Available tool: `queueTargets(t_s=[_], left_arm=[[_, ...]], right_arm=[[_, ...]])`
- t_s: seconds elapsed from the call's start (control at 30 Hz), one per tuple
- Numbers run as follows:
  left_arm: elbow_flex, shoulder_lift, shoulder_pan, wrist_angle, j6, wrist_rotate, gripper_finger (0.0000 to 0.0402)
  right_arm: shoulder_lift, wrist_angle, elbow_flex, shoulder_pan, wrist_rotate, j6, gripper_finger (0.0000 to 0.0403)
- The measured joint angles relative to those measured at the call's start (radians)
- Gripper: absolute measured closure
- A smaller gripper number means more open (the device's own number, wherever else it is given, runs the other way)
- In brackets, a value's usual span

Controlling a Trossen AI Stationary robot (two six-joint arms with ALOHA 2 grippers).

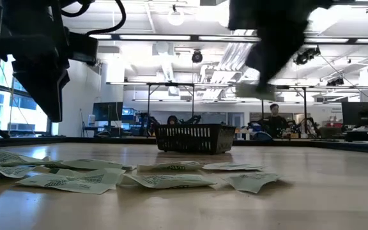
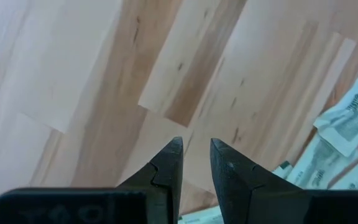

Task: Pick and place Stevia / Truvia into bins
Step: Put the stevia packet into the black bin

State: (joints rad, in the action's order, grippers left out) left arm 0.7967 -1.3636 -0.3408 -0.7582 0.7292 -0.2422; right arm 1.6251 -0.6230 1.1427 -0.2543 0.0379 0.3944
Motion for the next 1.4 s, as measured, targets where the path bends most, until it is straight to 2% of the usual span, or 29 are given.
queueTargets(t_s=[0.1,0.17,0.3,0.43,0.5,0.57,0.73,0.9,0.97,1.1,1.2,1.27,1.33,1.4], left_arm=[[0.0,0.0,0.0,0.001,0.0,-0.02,0.0286],[0.0,0.0,0.0,0.003,0.0,-0.035,0.0286],[0.0,0.0,0.0,0.002,0.0,-0.049,0.0286],[0.0,0.0,0.0,-0.01,0.018,-0.04,0.0286],[0.0,0.0,0.0,-0.027,0.051,-0.038,0.0286],[0.0,0.0,0.0,-0.045,0.078,-0.038,0.0286],[0.0,0.0,0.002,-0.062,0.087,-0.037,0.0286],[0.0,0.0,0.067,-0.059,0.076,-0.017,0.0286],[0.0,0.0,0.099,-0.059,0.024,0.04,0.0286],[0.0,0.0,0.132,-0.032,-0.173,0.239,0.0286],[0.0,-0.001,0.132,0.075,-0.298,0.266,0.0286],[0.0,-0.009,0.132,0.194,-0.379,0.265,0.0286],[0.0,-0.01,0.132,0.295,-0.44,0.256,0.0286],[0.001,-0.02,0.132,0.37,-0.472,0.239,0.0286]], right_arm=[[-0.032,0.053,0.001,0.14,0.147,0.063,0.0396],[-0.017,0.145,-0.002,0.25,0.171,0.093,0.0394],[0.082,0.344,-0.011,0.417,-0.018,0.029,0.0401],[0.193,0.342,-0.014,0.481,-0.234,0.017,0.039],[0.218,0.35,-0.015,0.488,-0.299,0.016,0.0379],[0.214,0.361,-0.012,0.478,-0.301,0.017,0.0366],[0.148,0.349,-0.011,0.458,-0.211,0.02,0.0325],[0.072,0.314,-0.01,0.456,-0.151,-0.056,0.029],[0.025,0.278,-0.014,0.449,-0.145,-0.088,0.0283],[-0.143,0.211,-0.007,0.402,-0.015,-0.137,0.0282],[-0.213,0.056,-0.008,0.367,0.065,-0.166,0.0283],[-0.227,-0.061,-0.012,0.345,0.049,-0.17,0.0283],[-0.23,-0.15,-0.014,0.31,-0.013,-0.171,0.0283],[-0.214,-0.172,-0.013,0.254,-0.062,-0.176,0.0283]])
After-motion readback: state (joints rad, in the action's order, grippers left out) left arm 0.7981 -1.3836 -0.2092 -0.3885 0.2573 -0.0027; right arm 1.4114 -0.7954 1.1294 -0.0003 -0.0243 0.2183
